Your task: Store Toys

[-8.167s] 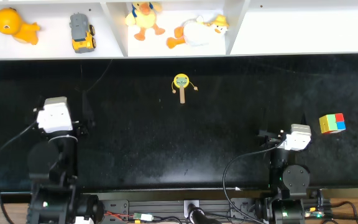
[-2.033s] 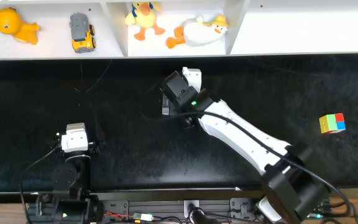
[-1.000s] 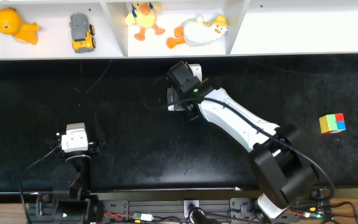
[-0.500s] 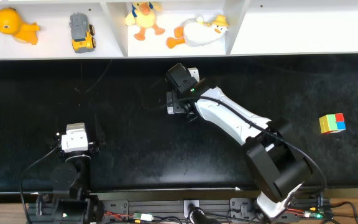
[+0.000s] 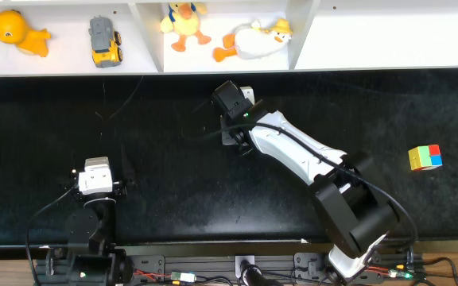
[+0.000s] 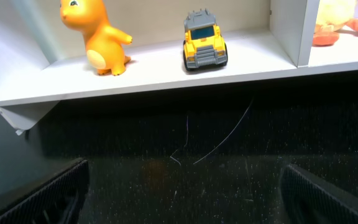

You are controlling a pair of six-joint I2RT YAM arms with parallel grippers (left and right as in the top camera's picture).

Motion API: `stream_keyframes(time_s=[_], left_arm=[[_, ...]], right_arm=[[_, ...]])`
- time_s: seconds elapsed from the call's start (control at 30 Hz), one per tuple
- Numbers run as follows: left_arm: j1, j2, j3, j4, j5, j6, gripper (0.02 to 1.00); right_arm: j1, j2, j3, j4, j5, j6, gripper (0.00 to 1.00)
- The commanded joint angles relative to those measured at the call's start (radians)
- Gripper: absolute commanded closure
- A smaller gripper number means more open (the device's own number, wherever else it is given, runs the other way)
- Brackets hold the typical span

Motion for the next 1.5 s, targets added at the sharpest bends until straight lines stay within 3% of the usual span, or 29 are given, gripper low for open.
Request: stream_keyframes(time_s=[0.03, 0.13, 0.33, 0.8, 1.13, 1.5], left_arm=[[-0.007, -0.010, -0.004, -0.002, 0.010, 0.014, 0.020], [-0.007, -0.010, -0.004, -0.002, 0.010, 0.014, 0.020], [-0.007, -0.010, -0.004, -0.002, 0.010, 0.014, 0.020], [-0.007, -0.010, -0.004, -0.002, 0.010, 0.014, 0.023], [-0.007, -0.010, -0.004, -0.002, 0.010, 0.014, 0.020], [-0.007, -0.010, -0.004, -0.002, 0.010, 0.014, 0.020]], right_arm=[[0.011, 0.013, 0.031, 0.005, -0.003, 0.004, 0.518], [0.011, 0.013, 0.031, 0.008, -0.003, 0.004, 0.597], [0.012, 0.013, 0.031, 0.038, -0.004, 0.005, 0.658], [0.012, 0.013, 0.031, 0.045, -0.007, 0.005, 0.956], [0.016, 0.013, 0.031, 0.037, -0.003, 0.014, 0.958], [0.018, -0.050, 0.031, -0.032, 0.095, 0.016, 0.958]])
